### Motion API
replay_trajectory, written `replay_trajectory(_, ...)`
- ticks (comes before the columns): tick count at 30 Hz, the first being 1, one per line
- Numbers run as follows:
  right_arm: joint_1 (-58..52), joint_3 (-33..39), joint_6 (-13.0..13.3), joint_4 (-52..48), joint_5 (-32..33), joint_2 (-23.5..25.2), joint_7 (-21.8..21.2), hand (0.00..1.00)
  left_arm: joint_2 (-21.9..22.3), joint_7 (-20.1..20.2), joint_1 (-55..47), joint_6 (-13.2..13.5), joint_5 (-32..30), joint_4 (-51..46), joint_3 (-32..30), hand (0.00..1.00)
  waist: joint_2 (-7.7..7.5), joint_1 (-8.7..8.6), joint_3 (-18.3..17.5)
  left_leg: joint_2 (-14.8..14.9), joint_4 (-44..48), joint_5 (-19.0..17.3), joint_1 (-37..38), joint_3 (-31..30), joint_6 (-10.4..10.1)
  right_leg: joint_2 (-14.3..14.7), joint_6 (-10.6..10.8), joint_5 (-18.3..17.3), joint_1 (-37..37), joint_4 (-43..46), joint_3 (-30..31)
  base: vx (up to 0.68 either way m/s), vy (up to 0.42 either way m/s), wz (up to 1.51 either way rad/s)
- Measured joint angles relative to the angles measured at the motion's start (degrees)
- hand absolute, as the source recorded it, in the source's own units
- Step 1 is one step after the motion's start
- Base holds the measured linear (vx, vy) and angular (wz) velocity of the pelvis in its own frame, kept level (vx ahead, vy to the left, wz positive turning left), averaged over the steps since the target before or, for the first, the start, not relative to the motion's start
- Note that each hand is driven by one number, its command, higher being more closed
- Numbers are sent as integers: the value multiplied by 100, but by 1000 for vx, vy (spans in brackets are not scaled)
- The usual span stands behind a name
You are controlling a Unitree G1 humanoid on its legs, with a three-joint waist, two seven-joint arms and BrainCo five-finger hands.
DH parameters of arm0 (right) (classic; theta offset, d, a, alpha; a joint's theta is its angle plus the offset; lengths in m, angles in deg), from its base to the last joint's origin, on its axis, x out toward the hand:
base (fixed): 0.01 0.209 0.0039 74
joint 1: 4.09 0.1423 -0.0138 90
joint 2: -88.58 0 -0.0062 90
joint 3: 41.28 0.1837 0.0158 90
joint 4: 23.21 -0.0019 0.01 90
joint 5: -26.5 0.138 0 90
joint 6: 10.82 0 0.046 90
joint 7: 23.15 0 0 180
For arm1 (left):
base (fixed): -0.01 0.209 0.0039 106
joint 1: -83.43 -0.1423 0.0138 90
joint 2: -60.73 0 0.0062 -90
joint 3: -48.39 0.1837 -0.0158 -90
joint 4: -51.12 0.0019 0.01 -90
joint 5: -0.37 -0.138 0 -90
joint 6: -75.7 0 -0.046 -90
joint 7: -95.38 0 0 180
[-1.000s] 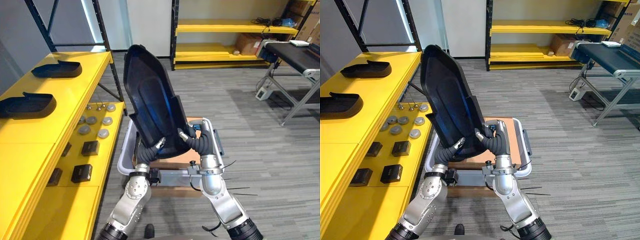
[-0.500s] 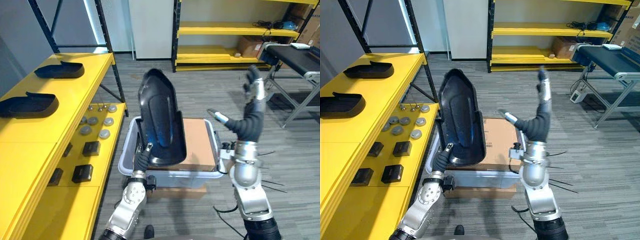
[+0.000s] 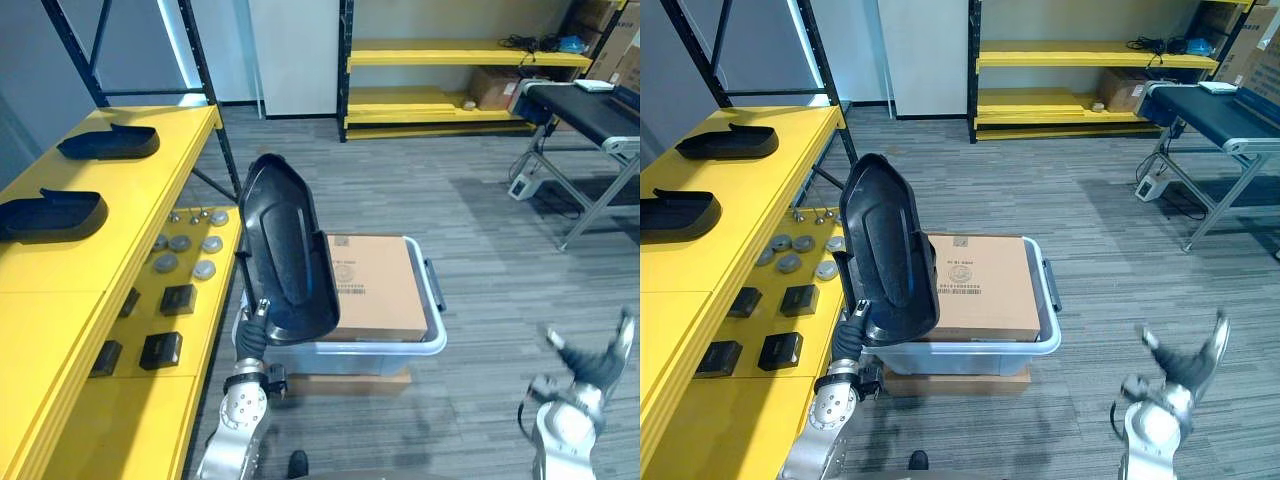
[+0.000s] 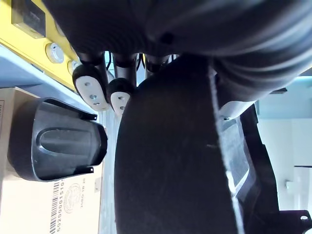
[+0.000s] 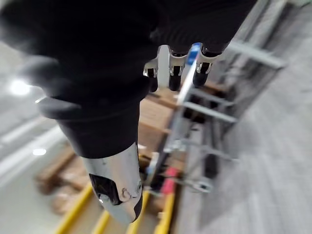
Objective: Walk over and take plastic housings, then place them on the shelf
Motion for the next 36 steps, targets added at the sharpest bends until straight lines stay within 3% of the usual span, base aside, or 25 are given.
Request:
replay_trajectory(4,-37,39,-102,1690,632,229,-356,0,35,10,0,16,14,-16,-12,100,-18,31,14,5,1,-30,44,3,40,-3,22,-33,94,29,-117,-1,-9,8)
replay_trajectory(8,-94,-117,-218,2345,854,434,-649,0,85,102,9,47,26,-77,-9,100,-33,85,59,-28,5,-65,19,79,56,-57,73,-289,123,361,-426,-39,-12,42)
replay_trajectory(11,-13,-357,-226,2380,894,470,-728,0,240,113,41,76,28,-441,-2,100,-1,115,241,-228,422,-96,-413,-277,97,-264,81,-628,61,951,-1221,-36,12,143)
replay_trajectory(12,24,-382,-220,2381,894,462,-739,0,267,110,44,93,30,-542,0,100,-32,142,289,-274,504,-275,-560,-253,236,-360,92,-678,76,1024,-1575,-49,65,218)
replay_trajectory(13,160,-422,-192,2426,884,467,-774,0,278,95,66,158,33,-662,-12,100,-145,160,367,-275,859,-555,-807,326,477,-666,103,-715,94,1013,-2120,-23,62,198)
replay_trajectory(14,235,-468,-180,2483,876,393,-787,0,299,77,79,198,40,-691,-17,100,-137,186,410,-179,1173,-601,-942,736,536,-750,106,-742,125,1083,-2303,23,87,199)
replay_trajectory(15,328,-513,-176,2497,818,261,-820,0,373,69,99,257,64,-704,-17,100,-44,273,477,90,1751,-735,-1046,1604,695,-842,165,-826,194,1242,-2654,76,64,159)
replay_trajectory(16,425,-596,-178,2529,690,157,-845,0,434,70,113,299,69,-683,-11,100,36,292,505,286,1906,-933,-1000,2153,647,-925,270,-949,311,1433,-2979,89,76,152)
replay_trajectory(18,568,-740,-176,2567,550,104,-909,0,437,60,113,312,74,-677,-1,100,1,313,517,288,1847,-1017,-971,2628,754,-1109,291,-964,439,1537,-3294,72,75,118)
replay_trajectory(19,735,-766,-170,2672,484,104,-949,0,397,40,155,370,74,-639,8,100,-54,281,542,238,1753,-1108,-832,2968,706,-1139,342,-971,578,1379,-3522,118,94,124)
replay_trajectory(23,1114,-831,-213,3107,386,133,-966,0,232,78,320,432,100,-346,159,100,-123,275,566,-132,1723,-1174,-808,2891,774,-1275,472,-1000,892,1069,-3749,104,107,77)
replay_trajectory(25,1155,-957,-248,3206,201,125,-1007,0,212,99,335,429,125,-268,189,100,-233,295,627,-294,2173,-1567,-902,2668,874,-1539,400,-1020,979,1509,-3822,171,120,51)
replay_trajectory(26,1163,-957,-254,3205,173,113,-1017,0,210,103,355,423,125,-233,191,100,-241,294,649,-310,2289,-1666,-911,2601,900,-1631,251,-1029,937,1797,-3701,207,130,51)
replay_trajectory(27,1157,-964,-266,3213,146,102,-1038,0,190,96,426,406,124,-151,224,100,-220,220,675,-311,2414,-1803,-866,2429,931,-1712,-217,-1013,658,2495,-3099,224,119,55)
replay_trajectory(31,1139,-1016,-303,3225,123,133,-1073,0,76,-13,541,383,107,-103,119,100,-227,-5,735,-323,2080,-1800,-290,1840,903,-777,18,-1613,-315,2958,-724,256,65,66)
replay_trajectory(35,889,-1166,-316,2930,118,112,-1055,0,137,-108,758,383,-13,-115,244,100,-233,-68,747,-470,2173,-1848,103,1119,817,-171,59,-1583,-1212,2825,566,223,-25,100)
replay_trajectory(36,872,-1178,-316,2926,114,113,-1055,0,148,-120,777,383,-20,-130,256,100,-267,-68,743,-491,2198,-1861,88,1048,794,-151,77,-1565,-1245,2785,655,194,-112,151)
